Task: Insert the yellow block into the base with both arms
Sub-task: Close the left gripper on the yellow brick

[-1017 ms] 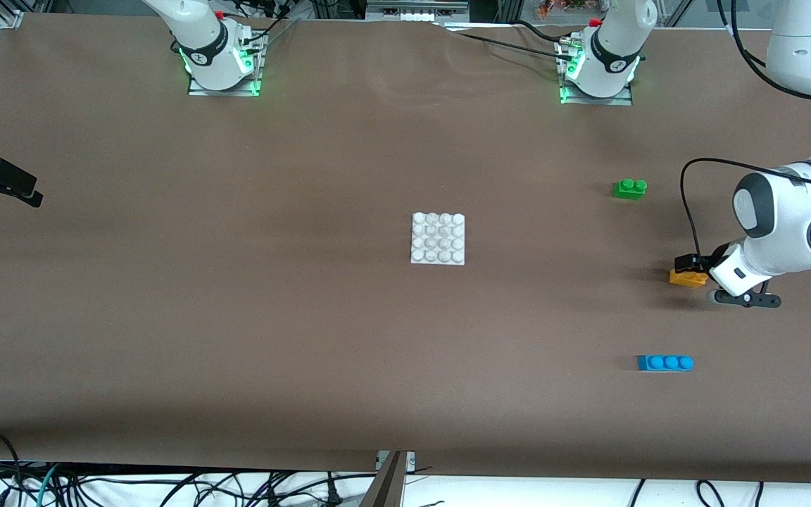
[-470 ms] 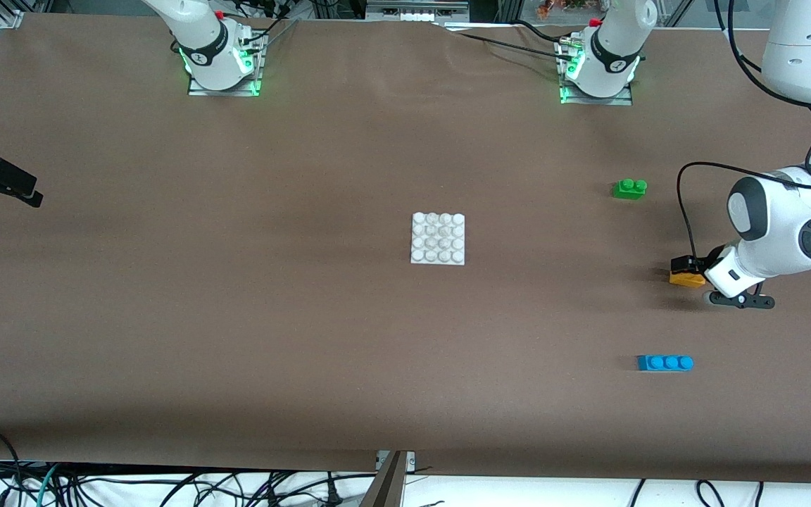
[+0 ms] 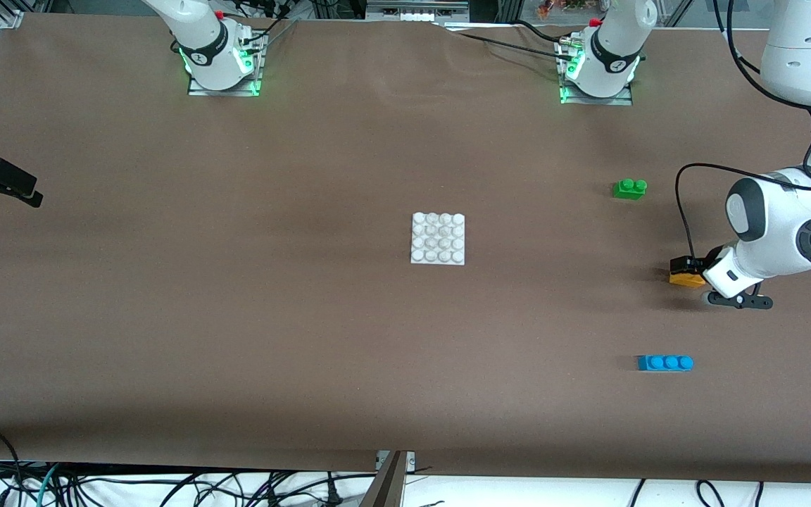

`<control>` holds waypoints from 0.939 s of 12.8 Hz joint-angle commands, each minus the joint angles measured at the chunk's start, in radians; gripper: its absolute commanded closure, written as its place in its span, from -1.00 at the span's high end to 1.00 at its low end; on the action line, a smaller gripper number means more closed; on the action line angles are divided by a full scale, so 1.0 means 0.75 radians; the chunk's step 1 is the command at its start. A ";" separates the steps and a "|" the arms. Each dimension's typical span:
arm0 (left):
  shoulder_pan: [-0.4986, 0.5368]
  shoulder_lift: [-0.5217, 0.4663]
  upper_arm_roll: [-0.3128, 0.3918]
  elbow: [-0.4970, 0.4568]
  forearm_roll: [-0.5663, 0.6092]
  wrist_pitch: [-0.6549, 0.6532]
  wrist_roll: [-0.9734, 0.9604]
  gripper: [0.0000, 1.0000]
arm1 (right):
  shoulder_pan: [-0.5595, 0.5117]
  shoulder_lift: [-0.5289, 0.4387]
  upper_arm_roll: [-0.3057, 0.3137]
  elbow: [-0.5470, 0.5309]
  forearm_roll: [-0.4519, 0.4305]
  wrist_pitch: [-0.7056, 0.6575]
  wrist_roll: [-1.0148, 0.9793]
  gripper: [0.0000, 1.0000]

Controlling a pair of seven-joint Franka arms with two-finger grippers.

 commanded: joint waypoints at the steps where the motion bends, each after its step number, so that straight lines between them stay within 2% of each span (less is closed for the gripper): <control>1: 0.010 0.003 0.004 0.008 -0.010 0.011 0.033 0.37 | -0.006 0.012 0.003 0.031 -0.004 -0.005 -0.024 0.99; 2: 0.012 0.003 0.004 0.008 -0.010 0.009 0.033 0.12 | -0.006 0.012 0.003 0.031 -0.004 -0.004 -0.024 0.99; 4: 0.012 0.001 0.006 0.006 -0.010 0.009 0.033 -0.02 | -0.006 0.012 0.003 0.031 -0.004 -0.004 -0.026 0.99; 6: 0.010 -0.005 0.008 0.006 -0.010 -0.003 0.033 -0.44 | -0.006 0.012 0.003 0.031 -0.004 -0.004 -0.030 0.99; 8: 0.010 -0.043 0.008 0.008 -0.008 -0.050 0.029 -1.00 | -0.006 0.012 0.003 0.031 -0.004 -0.004 -0.030 0.99; 11: -0.009 -0.180 0.002 0.028 -0.020 -0.229 0.025 -1.00 | -0.006 0.012 0.003 0.031 -0.004 -0.004 -0.030 0.99; 12: -0.025 -0.223 -0.008 0.055 -0.077 -0.285 0.019 -1.00 | -0.006 0.012 0.003 0.031 -0.004 -0.004 -0.030 0.99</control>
